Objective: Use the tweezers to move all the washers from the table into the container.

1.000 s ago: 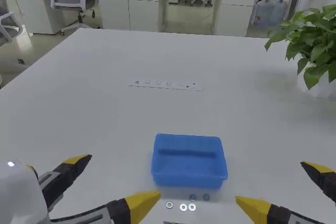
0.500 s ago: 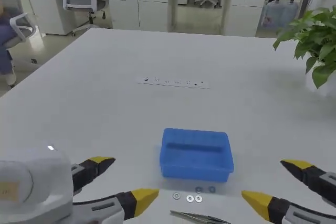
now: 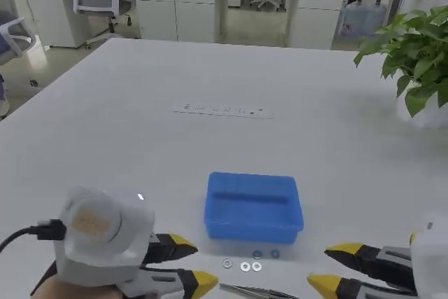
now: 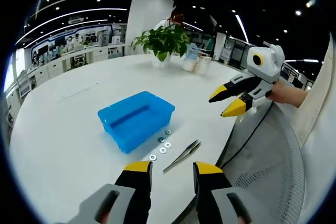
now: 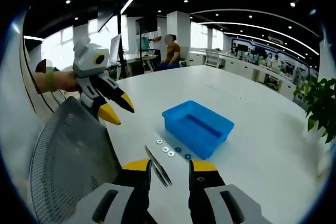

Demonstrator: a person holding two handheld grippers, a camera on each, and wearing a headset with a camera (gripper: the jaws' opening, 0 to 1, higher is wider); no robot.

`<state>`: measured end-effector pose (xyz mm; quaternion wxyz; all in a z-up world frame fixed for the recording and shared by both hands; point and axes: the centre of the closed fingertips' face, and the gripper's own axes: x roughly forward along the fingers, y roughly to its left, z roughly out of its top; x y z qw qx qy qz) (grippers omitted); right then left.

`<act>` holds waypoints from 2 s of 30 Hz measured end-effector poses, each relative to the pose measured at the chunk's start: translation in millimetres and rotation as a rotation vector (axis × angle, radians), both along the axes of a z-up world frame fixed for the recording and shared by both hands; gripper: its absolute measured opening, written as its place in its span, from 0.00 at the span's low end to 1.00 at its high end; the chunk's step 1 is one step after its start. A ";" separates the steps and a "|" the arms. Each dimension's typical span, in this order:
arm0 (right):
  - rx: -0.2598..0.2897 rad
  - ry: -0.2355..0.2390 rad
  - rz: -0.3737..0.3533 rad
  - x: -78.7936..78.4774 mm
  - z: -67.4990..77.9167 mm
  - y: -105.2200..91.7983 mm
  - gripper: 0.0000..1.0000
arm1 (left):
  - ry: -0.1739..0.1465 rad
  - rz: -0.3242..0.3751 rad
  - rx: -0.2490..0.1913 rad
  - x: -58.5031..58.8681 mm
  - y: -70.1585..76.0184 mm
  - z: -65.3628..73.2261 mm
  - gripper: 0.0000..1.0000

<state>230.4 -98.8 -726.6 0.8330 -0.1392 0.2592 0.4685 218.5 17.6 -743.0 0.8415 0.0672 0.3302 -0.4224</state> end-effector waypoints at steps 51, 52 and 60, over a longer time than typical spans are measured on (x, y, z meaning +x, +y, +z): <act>-0.212 0.114 0.150 5.4 -70.2 25.1 0.33 | -0.081 -0.415 0.254 3.0 -27.9 -51.0 0.00; -0.214 0.102 0.161 5.3 -69.6 26.4 0.33 | -0.074 -0.415 0.247 1.7 -28.3 -47.6 0.00; -0.222 0.034 0.310 0.5 -62.9 45.2 0.28 | -0.095 -0.395 0.197 -6.6 -37.5 -9.6 0.00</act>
